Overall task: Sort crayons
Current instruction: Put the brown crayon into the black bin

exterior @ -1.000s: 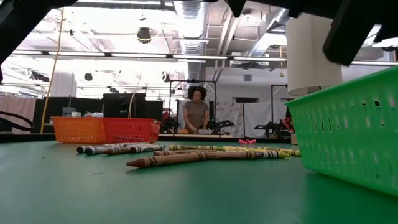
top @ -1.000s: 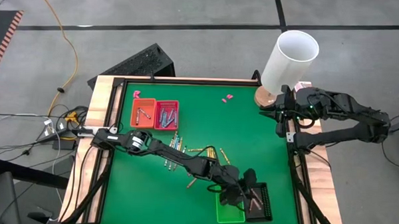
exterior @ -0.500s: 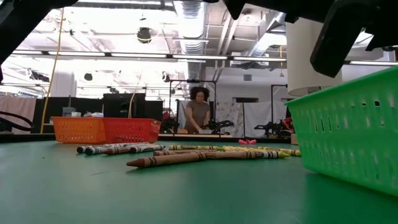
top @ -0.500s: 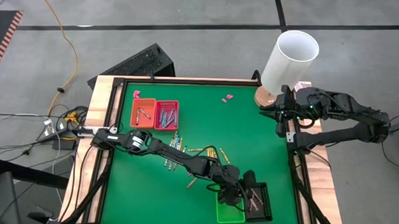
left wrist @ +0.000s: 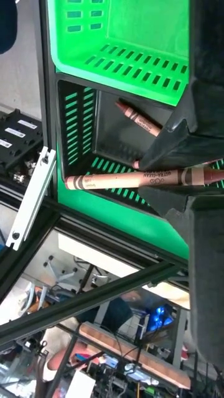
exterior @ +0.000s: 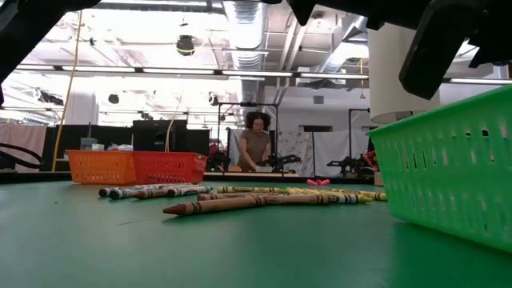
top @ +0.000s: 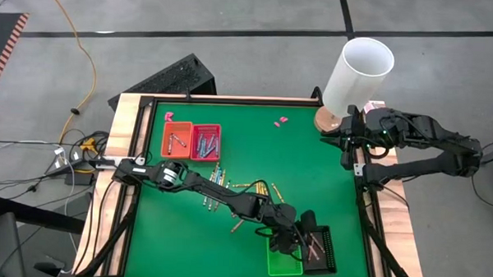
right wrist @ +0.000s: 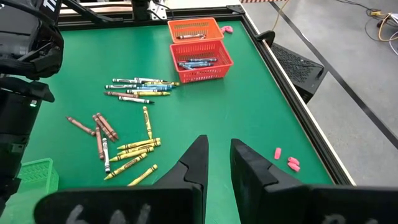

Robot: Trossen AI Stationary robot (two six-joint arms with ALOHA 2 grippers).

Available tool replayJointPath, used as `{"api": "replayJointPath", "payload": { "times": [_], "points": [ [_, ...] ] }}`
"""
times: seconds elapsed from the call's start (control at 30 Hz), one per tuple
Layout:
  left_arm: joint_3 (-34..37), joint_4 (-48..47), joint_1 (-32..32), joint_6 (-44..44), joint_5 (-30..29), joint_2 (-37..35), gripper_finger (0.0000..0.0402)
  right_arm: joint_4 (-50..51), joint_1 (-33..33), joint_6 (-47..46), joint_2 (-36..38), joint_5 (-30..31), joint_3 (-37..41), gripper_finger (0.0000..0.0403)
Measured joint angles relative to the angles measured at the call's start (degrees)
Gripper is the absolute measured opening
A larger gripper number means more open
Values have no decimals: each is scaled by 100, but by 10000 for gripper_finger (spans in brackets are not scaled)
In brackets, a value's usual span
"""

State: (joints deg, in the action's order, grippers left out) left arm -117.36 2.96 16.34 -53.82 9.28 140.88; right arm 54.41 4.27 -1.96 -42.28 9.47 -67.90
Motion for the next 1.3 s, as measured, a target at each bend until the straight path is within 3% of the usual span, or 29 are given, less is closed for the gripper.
{"api": "replayJointPath", "payload": {
  "times": [1.07, 1.3],
  "points": [
    [2, 166, 9, 419, 251, -2, 37, 64, -2, 4, 0, -31, 4, 68],
    [4, 687, 94, 129, -493, -11, 37, 192, -2, 4, 0, -31, 4, 68]
  ]
}}
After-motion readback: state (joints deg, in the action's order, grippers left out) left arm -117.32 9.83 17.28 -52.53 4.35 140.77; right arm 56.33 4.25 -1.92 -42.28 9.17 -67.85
